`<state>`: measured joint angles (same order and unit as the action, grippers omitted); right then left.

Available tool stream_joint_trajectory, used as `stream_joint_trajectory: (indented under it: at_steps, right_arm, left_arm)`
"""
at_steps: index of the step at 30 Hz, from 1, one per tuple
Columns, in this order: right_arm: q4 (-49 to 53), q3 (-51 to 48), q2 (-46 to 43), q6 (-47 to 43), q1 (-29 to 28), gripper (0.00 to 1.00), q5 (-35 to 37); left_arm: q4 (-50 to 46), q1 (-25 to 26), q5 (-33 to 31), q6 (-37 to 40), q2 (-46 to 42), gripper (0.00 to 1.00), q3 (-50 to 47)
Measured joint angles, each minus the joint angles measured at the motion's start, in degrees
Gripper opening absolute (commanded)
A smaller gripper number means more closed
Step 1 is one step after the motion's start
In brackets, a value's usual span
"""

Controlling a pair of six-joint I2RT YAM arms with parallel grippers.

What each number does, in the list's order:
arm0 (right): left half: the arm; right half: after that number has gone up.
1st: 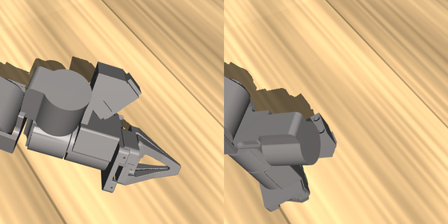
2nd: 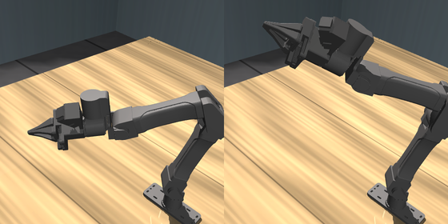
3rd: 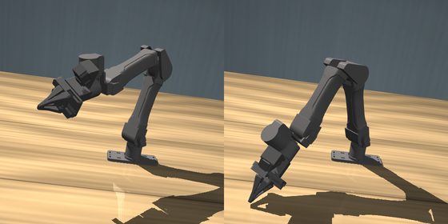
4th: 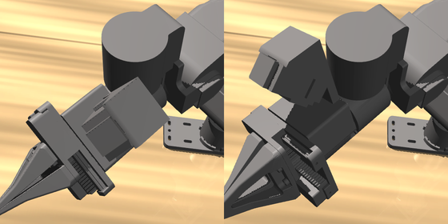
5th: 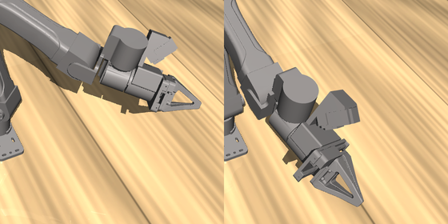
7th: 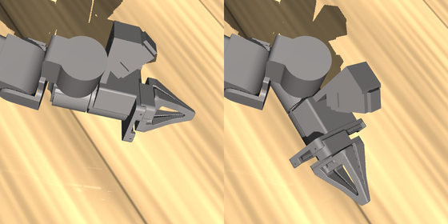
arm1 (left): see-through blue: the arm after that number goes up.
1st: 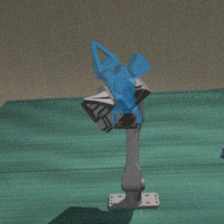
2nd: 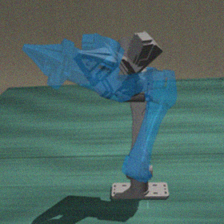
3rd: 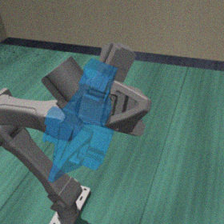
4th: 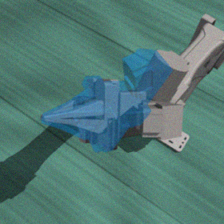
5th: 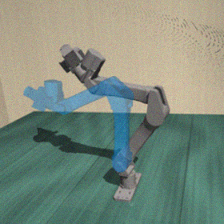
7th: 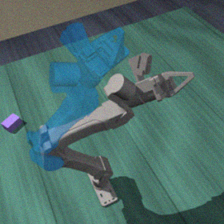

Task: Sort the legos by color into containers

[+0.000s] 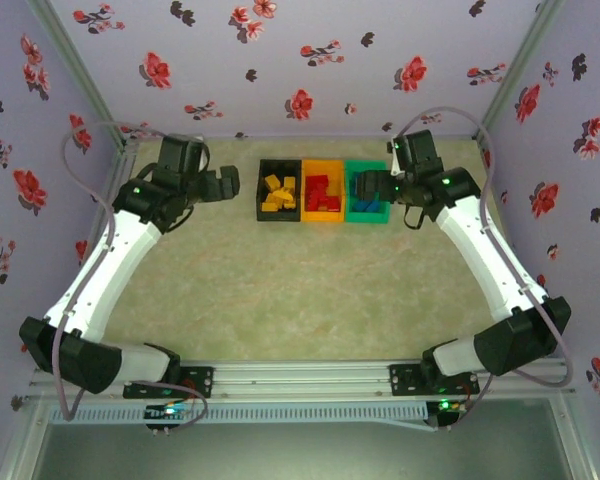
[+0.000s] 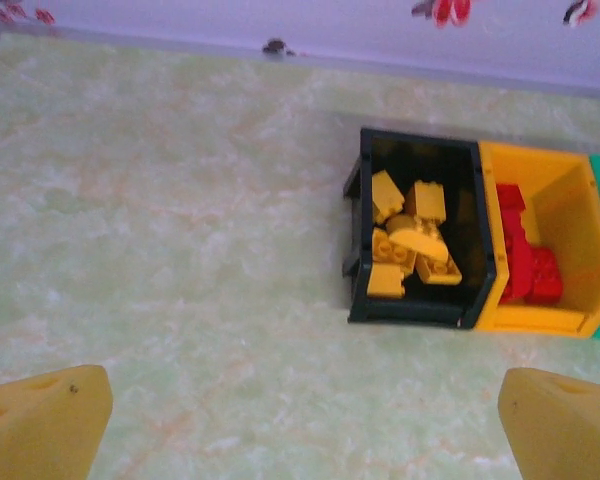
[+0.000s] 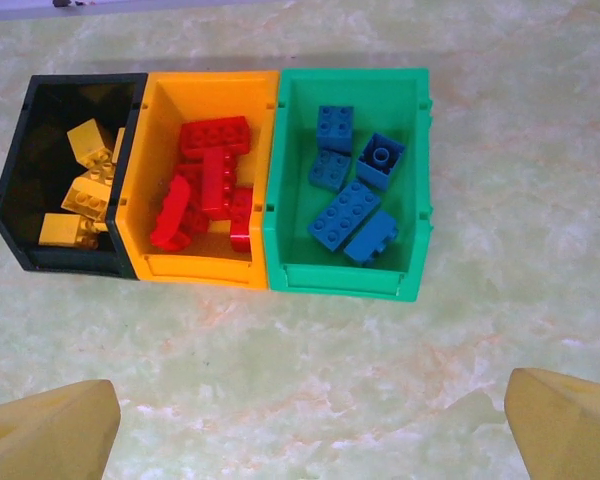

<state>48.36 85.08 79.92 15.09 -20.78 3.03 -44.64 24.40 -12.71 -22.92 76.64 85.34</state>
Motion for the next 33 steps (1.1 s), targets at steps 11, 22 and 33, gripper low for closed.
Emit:
stream_joint_trajectory:
  at_steps: [11, 22, 33]
  right_arm:
    - [1.3, -0.7, -5.9, 2.0, 6.5, 1.00, 1.7]
    - [-10.6, -11.8, -6.0, 0.5, 15.2, 1.00, 4.3]
    - [-25.6, -24.8, -8.0, 0.4, 16.7, 1.00, 4.1]
  left_arm:
    - [-3.5, -4.6, -5.0, 2.5, 2.2, 1.00, 10.5]
    - [15.8, -14.2, -9.7, 8.1, -2.3, 1.00, -13.3]
    - [31.2, -26.4, -6.3, 8.2, -4.5, 1.00, -32.1]
